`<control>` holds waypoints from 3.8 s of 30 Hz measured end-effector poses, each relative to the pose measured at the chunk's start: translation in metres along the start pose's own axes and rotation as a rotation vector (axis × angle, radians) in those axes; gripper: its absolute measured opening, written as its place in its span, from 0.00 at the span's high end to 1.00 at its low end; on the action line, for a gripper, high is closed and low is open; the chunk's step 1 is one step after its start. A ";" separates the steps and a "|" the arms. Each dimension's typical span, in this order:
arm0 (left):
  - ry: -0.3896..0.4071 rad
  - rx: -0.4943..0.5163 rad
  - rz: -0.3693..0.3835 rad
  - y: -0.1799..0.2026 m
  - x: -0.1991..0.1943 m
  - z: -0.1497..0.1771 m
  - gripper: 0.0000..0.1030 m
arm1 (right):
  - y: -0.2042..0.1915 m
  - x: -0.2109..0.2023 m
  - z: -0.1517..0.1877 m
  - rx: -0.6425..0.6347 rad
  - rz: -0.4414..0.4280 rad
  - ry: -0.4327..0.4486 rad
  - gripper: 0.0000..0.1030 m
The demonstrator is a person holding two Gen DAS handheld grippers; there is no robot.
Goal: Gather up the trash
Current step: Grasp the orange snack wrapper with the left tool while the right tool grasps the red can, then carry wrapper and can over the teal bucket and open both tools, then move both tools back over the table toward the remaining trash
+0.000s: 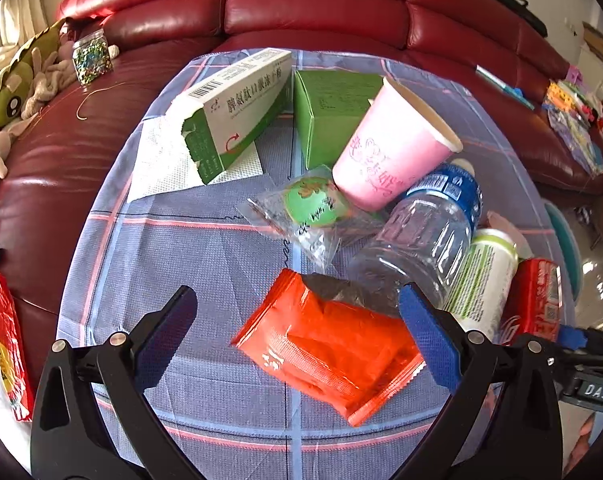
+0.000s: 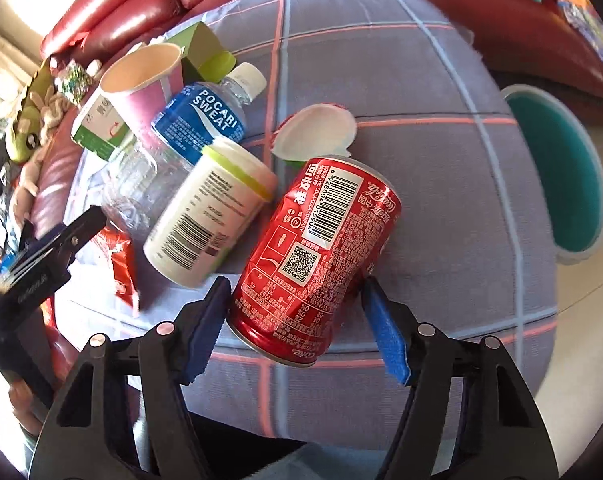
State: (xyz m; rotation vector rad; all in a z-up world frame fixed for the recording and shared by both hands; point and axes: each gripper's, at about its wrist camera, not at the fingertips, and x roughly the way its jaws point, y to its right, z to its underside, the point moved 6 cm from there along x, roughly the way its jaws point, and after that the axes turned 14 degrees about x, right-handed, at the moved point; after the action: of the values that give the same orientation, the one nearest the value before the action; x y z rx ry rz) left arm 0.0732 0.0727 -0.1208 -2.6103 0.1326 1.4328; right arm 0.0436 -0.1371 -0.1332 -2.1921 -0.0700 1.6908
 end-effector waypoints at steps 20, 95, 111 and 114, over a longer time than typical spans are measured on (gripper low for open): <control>-0.085 0.019 0.062 0.028 0.022 0.035 0.23 | 0.024 -0.006 -0.021 0.046 -0.020 -0.048 0.29; 0.119 0.562 0.320 0.353 0.024 -0.126 0.13 | 0.286 -0.039 -0.146 0.372 0.077 0.089 0.21; 0.129 0.463 0.276 0.296 -0.007 -0.125 0.06 | 0.247 -0.087 -0.137 0.251 0.169 0.234 0.04; 0.145 0.450 0.282 0.287 -0.018 -0.123 0.06 | 0.237 -0.100 -0.132 0.228 0.184 0.254 0.04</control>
State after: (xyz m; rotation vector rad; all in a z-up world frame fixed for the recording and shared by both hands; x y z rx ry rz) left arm 0.1216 -0.2315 -0.0692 -2.3754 0.7721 1.1177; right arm 0.0966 -0.4175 -0.0887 -2.2715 0.3824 1.4126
